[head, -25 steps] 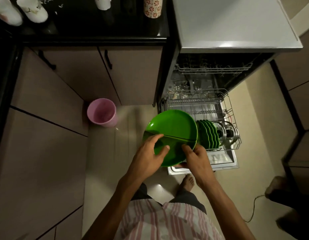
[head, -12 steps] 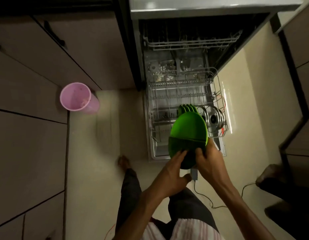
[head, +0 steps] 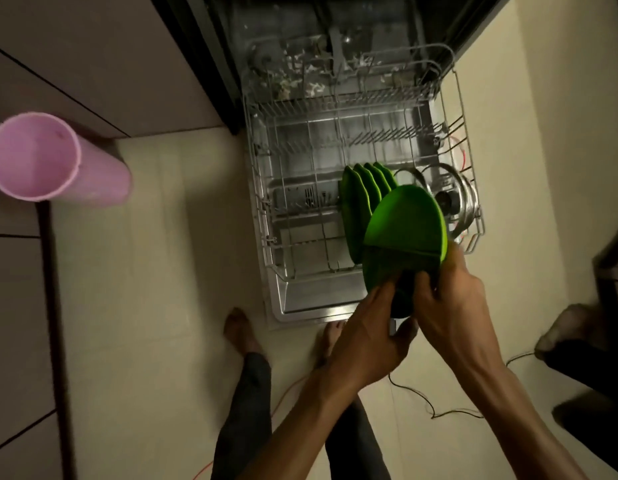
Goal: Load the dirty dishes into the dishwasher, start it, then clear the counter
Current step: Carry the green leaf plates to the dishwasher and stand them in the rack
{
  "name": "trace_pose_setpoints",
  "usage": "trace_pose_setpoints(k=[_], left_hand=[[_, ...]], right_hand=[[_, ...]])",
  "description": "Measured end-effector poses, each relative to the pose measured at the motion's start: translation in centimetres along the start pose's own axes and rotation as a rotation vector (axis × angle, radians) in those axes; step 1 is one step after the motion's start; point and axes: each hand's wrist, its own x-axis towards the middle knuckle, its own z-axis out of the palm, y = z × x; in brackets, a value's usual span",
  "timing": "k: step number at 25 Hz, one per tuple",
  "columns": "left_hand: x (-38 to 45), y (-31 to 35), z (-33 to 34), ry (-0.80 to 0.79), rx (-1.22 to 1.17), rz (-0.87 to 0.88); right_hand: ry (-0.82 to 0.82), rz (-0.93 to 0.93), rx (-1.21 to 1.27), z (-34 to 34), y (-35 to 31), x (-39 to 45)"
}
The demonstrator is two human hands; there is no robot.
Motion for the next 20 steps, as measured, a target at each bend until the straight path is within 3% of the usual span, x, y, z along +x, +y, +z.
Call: trace_pose_setpoints(k=[7, 14, 20], left_hand=[[8.1, -6.7, 2.3, 0.038, -0.109, 0.046], [11.5, -9.1, 1.5, 0.139, -0.128, 0.097], [13.2, -10.2, 0.9, 0.109, -0.097, 0.009]], right_hand=[[-0.004, -0.102, -0.131, 5.5, 4.7, 7.9], [-0.080, -0.165, -0.204, 8.2, 4.4, 12.1], [-0.125, -0.121, -0.260, 10.0, 3.9, 14.0]])
